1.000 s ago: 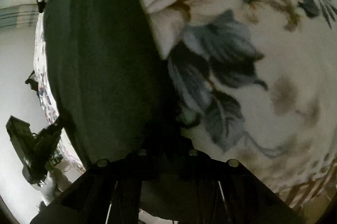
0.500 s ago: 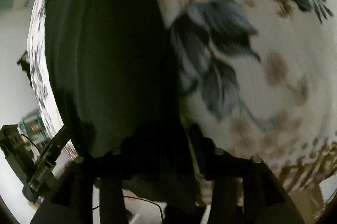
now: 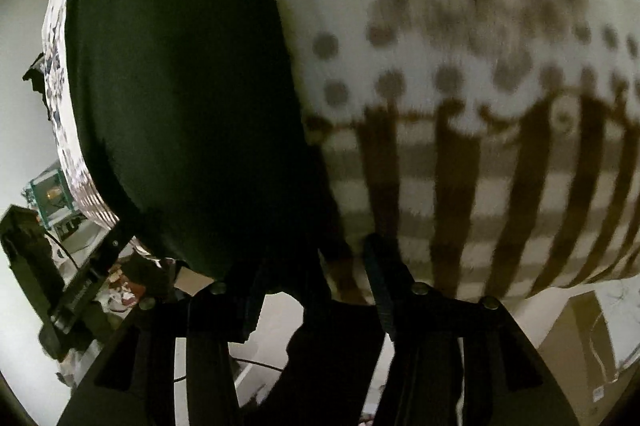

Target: Fold small clothes

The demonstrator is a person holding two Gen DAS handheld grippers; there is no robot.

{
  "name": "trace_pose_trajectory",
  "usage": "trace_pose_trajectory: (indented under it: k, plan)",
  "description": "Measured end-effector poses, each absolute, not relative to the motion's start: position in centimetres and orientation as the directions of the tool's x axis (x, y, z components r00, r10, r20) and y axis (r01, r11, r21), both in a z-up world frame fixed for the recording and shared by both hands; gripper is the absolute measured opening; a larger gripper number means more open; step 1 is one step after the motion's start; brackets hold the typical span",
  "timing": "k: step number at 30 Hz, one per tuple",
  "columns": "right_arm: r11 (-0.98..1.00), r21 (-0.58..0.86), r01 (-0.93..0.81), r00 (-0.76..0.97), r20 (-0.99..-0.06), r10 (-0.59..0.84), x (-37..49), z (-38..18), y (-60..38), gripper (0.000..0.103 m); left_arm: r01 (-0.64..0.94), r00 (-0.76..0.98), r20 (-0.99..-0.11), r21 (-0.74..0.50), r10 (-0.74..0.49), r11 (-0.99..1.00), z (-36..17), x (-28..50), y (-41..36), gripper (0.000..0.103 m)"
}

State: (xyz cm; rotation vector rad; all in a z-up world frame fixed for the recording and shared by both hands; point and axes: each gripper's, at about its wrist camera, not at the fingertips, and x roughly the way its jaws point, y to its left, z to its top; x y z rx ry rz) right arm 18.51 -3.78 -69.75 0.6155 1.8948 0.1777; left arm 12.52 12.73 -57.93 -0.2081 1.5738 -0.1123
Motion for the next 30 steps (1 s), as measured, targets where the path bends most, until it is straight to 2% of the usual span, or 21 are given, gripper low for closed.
trace_pose_trajectory:
  k: [7, 9, 11, 12, 17, 19, 21, 23, 26, 28, 29, 30]
  plan:
    - [0.784, 0.477, 0.398, -0.253, -0.764, 0.593, 17.3, -72.2, -5.2, 0.066, -0.264, 0.084, -0.895, -0.444, -0.438, 0.856, -59.1, 10.5, 18.7, 0.067]
    - [0.756, 0.523, 0.394, -0.249, -0.731, 0.636, 17.5, -72.4, -4.6, 0.065, -0.313, 0.122, -0.860, -0.507, -0.495, 0.803, -59.4, 10.1, 19.9, 0.070]
    - [0.723, 0.570, 0.391, -0.233, -0.698, 0.677, 17.3, -72.2, -3.8, 0.034, -0.337, 0.144, -0.838, -0.542, -0.527, 0.770, -59.5, 9.9, 20.9, 0.073]
    - [0.707, 0.591, 0.389, -0.224, -0.684, 0.695, 17.2, -72.1, -3.6, 0.012, -0.338, 0.151, -0.830, -0.554, -0.537, 0.761, -59.7, 9.7, 21.0, 0.074]
    - [0.528, 0.739, 0.418, -0.059, -0.558, 0.828, 16.4, -69.1, -5.4, 0.011, -0.316, 0.154, -0.822, -0.566, -0.548, 0.761, -60.1, 10.3, 21.0, 0.077]
    - [0.559, 0.724, 0.403, -0.077, -0.582, 0.810, 16.1, -68.8, -5.5, 0.011, -0.305, 0.151, -0.824, -0.564, -0.546, 0.767, -60.3, 10.5, 20.9, 0.078]
    - [0.630, 0.681, 0.374, -0.136, -0.632, 0.763, 15.7, -69.7, -5.3, 0.011, -0.292, 0.149, -0.822, -0.568, -0.550, 0.769, -60.5, 10.9, 20.8, 0.085]
    - [0.607, 0.676, 0.417, -0.155, -0.605, 0.781, 15.8, -71.2, -6.2, 0.013, -0.276, 0.142, -0.826, -0.562, -0.546, 0.779, -60.6, 11.1, 20.3, 0.088]
    - [0.602, 0.644, 0.472, -0.176, -0.600, 0.780, 15.8, -72.9, -6.3, 0.018, -0.252, 0.146, -0.829, -0.560, -0.541, 0.790, -60.2, 11.3, 19.0, 0.090]
    - [0.603, 0.636, 0.482, -0.174, -0.605, 0.777, 15.7, -73.4, -6.2, 0.029, -0.243, 0.165, -0.819, -0.573, -0.549, 0.783, -59.9, 10.9, 19.0, 0.090]
    - [0.595, 0.638, 0.488, -0.170, -0.599, 0.782, 15.6, -73.6, -6.1, 0.032, -0.235, 0.170, -0.814, -0.581, -0.555, 0.779, -59.8, 10.8, 19.0, 0.087]
    - [0.590, 0.639, 0.493, -0.169, -0.595, 0.786, 15.5, -73.7, -6.0, 0.037, -0.222, 0.163, -0.824, -0.567, -0.543, 0.793, -59.6, 10.5, 18.9, 0.067]
